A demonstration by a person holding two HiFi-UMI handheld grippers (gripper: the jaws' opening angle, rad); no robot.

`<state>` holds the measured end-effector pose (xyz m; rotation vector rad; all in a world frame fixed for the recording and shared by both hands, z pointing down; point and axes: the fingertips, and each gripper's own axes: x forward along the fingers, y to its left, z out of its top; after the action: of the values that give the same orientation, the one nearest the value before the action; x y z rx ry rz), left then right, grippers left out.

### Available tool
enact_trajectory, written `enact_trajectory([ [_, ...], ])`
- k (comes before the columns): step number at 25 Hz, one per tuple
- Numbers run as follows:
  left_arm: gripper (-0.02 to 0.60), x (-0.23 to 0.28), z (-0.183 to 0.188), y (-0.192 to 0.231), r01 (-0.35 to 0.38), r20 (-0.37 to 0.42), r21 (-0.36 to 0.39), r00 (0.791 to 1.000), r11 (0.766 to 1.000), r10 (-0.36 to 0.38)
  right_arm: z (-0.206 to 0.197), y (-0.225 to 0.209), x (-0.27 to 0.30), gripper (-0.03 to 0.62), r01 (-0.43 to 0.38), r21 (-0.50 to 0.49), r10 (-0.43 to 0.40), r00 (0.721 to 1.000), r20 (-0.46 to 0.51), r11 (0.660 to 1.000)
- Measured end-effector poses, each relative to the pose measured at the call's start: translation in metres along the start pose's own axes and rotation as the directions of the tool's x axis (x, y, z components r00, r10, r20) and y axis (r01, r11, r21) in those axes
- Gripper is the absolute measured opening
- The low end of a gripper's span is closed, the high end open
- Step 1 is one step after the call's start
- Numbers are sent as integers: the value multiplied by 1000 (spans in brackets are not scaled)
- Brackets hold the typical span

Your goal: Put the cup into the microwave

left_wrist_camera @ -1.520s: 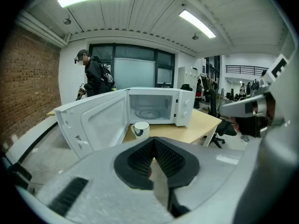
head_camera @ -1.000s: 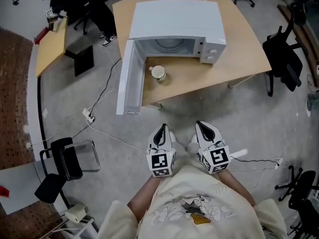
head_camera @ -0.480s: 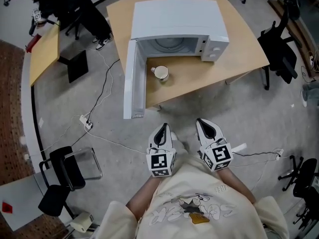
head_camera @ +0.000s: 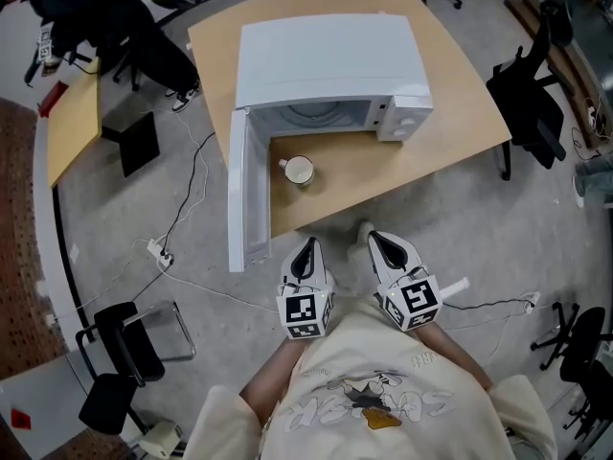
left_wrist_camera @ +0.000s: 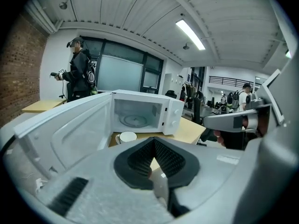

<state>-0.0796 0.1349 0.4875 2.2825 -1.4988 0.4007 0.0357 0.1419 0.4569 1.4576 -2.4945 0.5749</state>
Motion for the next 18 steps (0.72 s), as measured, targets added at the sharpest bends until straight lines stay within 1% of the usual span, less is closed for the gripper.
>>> enact_trajectory([
  [5,4,42,35,-1,-65,23,13,998,998,64,32,-45,31,6,-56,-13,56,998,7,998],
  [9,5,69,42,-3,-130,-3,-12,992,991,130,46,-65,54,6,-133,-7,133,991,-7,991],
  [11,7,78,47,-5,-157,-1,-12,988,987,157,50,-74,61,6,-163,-3,163,986,-16,987],
  [12,24,82,50,-6,-171,3,-9,985,985,171,51,-78,65,6,-174,-3,174,984,-22,985],
  [15,32,91,51,-3,-195,-5,-16,981,981,195,50,-87,76,6,-190,1,189,981,-44,982],
  [18,64,98,48,7,-208,-27,-32,978,978,208,51,-89,87,6,-201,1,200,978,-57,980],
])
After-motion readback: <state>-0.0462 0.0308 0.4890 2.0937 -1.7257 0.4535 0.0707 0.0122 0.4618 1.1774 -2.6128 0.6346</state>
